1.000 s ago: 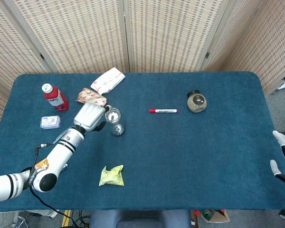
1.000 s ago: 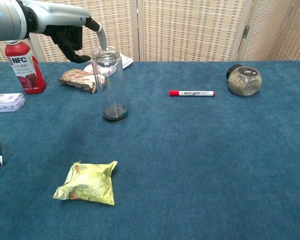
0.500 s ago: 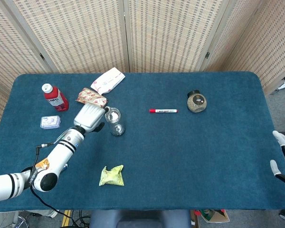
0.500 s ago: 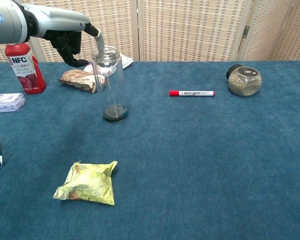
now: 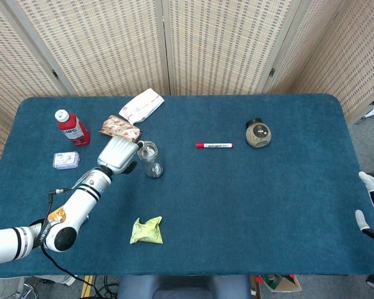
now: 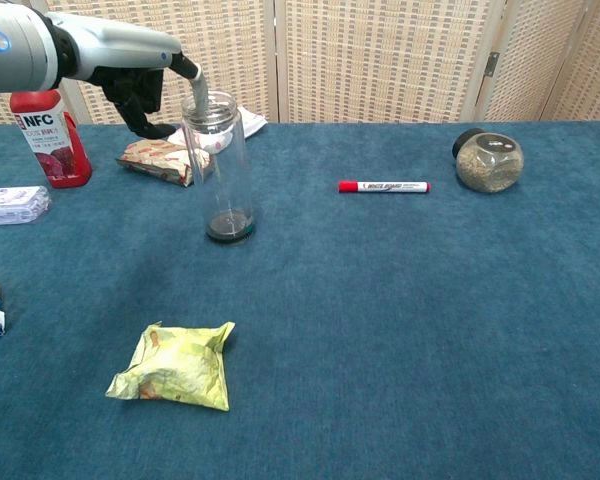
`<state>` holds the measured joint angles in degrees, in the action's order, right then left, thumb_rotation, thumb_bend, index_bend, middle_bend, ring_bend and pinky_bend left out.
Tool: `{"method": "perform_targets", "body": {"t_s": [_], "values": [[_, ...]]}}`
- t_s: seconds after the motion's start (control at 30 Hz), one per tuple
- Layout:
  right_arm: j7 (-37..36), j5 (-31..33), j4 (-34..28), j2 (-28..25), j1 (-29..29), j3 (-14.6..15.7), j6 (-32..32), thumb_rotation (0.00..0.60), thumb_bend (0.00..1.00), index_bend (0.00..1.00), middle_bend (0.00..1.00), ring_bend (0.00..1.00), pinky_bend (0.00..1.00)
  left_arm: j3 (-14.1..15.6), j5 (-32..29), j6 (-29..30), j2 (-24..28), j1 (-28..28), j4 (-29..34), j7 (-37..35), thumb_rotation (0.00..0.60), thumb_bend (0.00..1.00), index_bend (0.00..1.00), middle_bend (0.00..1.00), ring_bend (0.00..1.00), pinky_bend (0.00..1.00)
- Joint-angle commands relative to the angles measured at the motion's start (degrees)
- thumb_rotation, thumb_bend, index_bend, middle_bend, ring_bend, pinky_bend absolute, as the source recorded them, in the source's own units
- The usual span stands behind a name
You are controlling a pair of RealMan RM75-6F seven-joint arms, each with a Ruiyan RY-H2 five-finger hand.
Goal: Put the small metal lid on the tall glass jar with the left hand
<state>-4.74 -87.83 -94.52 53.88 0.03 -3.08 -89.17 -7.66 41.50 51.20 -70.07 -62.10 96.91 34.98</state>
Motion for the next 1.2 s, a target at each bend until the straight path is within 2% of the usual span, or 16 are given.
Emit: {"method": "perform_targets", "body": {"t_s": [0.03,0.33,0.5,0.6,0.77,0.83,0.93,1.07,1.2], "values": [[-0.02,0.00,0.03,0.00,-0.01,0.01,0.00,0.600,0.42,0.05,0.15,0.03,0.13,-0.03,-0.06,0.15,0.00,-0.07,0.10,0.00,0.600,0.44,0.31,1.00,0.97,1.00],[-0.15,0.03,0.05,-0.11,0.02,-0.10,-0.04,0.600,0.42,0.05,0.15,0.03,0.13,-2.70,2.01,2.37,1.72,1.82,2.24,-5.57,0.600,0.44,0.29,0.97,0.94,1.00],[-0.34,0.04,0.17,-0.09,0.28,-0.16,0.37,0.600,0.42,0.05,0.15,0.03,0.13,-4.29,6.52,6.88,3.43,5.99,4.25,-12.04,0.600,0.44,0.24,0.92,0.88,1.00],[-0.53,0.25,0.33,-0.12,0.41,-0.21,0.68,0.600,0.42,0.05,0.15,0.03,0.13,-4.25,7.91,10.19,4.53,8.91,5.59,-14.29,0.600,0.44,0.22,0.85,0.80,1.00],[-1.04,0.59,0.73,-0.10,0.81,-0.14,1.75,0.600,0.42,0.05,0.15,0.03,0.13,-3.52,8.26,17.76,6.17,15.53,8.45,-17.27,0.600,0.44,0.22,0.65,0.62,1.00],[-1.28,0.72,0.93,-0.07,1.06,-0.11,2.32,0.600,0.42,0.05,0.15,0.03,0.13,-2.44,8.57,20.66,6.54,18.29,9.48,-17.41,0.600,0.44,0.22,0.58,0.57,0.95],[-1.52,0.70,1.21,0.01,1.42,-0.09,2.96,0.600,0.42,0.05,0.15,0.03,0.13,-0.35,10.04,24.18,6.58,21.86,10.43,-17.06,0.600,0.43,0.22,0.47,0.50,0.82],[-1.77,0.23,1.63,0.21,2.05,0.04,3.79,0.600,0.42,0.05,0.15,0.03,0.13,3.11,14.22,29.19,5.57,27.50,11.12,-17.89,0.600,0.39,0.22,0.37,0.38,0.61],[-1.92,-0.04,1.94,0.54,2.77,0.36,5.18,0.600,0.42,0.05,0.15,0.03,0.13,6.33,19.26,34.07,3.05,32.75,9.87,-18.59,0.600,0.36,0.22,0.30,0.29,0.48]]}}
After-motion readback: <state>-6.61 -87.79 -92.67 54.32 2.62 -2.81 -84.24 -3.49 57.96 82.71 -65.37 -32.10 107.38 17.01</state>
